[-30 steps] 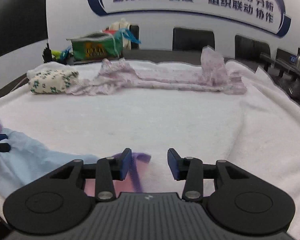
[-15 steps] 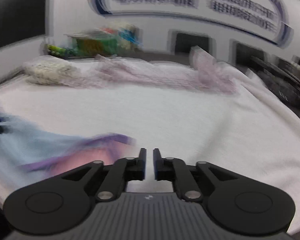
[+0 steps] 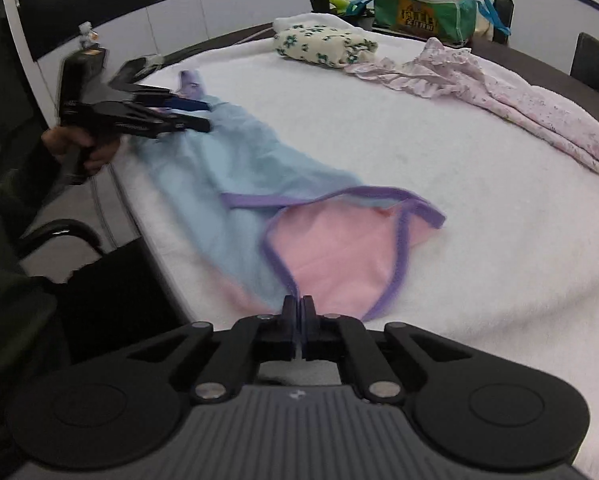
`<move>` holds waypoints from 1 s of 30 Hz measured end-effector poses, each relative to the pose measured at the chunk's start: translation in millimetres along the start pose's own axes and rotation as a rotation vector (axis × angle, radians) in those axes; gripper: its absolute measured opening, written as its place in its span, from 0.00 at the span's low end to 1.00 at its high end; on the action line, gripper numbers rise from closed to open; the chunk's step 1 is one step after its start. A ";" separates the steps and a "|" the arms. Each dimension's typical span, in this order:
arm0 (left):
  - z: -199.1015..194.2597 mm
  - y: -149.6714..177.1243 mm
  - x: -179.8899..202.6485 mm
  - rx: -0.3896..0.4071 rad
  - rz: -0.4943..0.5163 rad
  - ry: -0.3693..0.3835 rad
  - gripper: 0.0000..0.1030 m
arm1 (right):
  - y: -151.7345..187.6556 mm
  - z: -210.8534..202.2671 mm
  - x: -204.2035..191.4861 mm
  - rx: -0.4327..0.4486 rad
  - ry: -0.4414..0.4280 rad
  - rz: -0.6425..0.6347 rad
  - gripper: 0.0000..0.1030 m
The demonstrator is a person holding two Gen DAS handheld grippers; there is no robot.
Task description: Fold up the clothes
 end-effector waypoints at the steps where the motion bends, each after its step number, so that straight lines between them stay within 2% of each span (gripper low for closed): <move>1: 0.4 -0.2 0.1 -0.001 0.001 0.001 0.52 | 3.4 -0.7 -3.0 -0.016 -0.001 0.013 0.01; 6: -0.7 0.7 -0.8 0.002 -0.005 0.007 0.52 | 3.2 -4.6 -13.8 -0.062 -0.045 0.027 0.04; 7: -0.9 0.7 -1.3 0.003 -0.010 0.010 0.52 | 1.5 -8.3 -15.6 -0.062 -0.061 0.022 0.05; 8: -1.0 0.5 -2.0 0.003 -0.015 0.014 0.52 | -4.6 -14.5 -12.9 -0.026 -0.041 0.021 0.10; 10: -0.8 0.4 -2.0 0.001 -0.016 0.020 0.54 | -17.8 -28.3 -6.5 0.056 0.009 0.022 0.38; 11: -0.6 0.5 -1.3 0.000 -0.011 0.021 0.55 | -26.0 -31.1 3.4 0.103 0.076 0.051 0.61; 12: -0.6 0.3 -0.3 -0.001 -0.005 0.020 0.55 | -34.1 -34.1 14.3 0.151 0.148 0.083 0.75; 13: -0.4 0.3 0.7 -0.002 0.002 0.015 0.55 | -37.5 -29.0 29.9 0.153 0.246 0.152 0.77; 14: -0.2 0.4 1.6 -0.002 0.009 0.010 0.55 | -39.7 -23.7 45.8 0.150 0.347 0.225 0.77; 18: -0.3 0.8 1.7 -0.002 0.012 0.007 0.55 | -35.1 0.9 51.7 0.150 0.418 0.365 0.68; 20: -0.1 0.6 1.8 -0.002 0.013 0.006 0.55 | -32.4 13.2 53.7 0.150 0.449 0.433 0.66; 22: 0.4 0.4 2.9 -0.004 0.022 0.000 0.55 | -27.0 23.9 54.5 0.130 0.485 0.485 0.37; 23: 0.7 0.4 3.3 -0.004 0.025 -0.003 0.56 | -22.7 28.1 54.2 0.108 0.508 0.501 0.11; 24: 0.9 0.5 3.6 -0.004 0.028 -0.005 0.56 | -20.2 27.7 53.6 0.103 0.534 0.496 0.08; 30: 1.0 0.5 3.0 -0.004 0.029 -0.006 0.56 | -8.0 15.4 60.2 0.085 0.678 0.498 0.11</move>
Point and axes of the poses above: each gripper's, at about its wrist camera, not at the fingertips, and z roughly the way its jaws point, x to its right, y to its underside, the point moved 9 cm from there along z, roughly the way its jaws point, and after that the axes turned 5 degrees about -z, right-handed, at the moved point
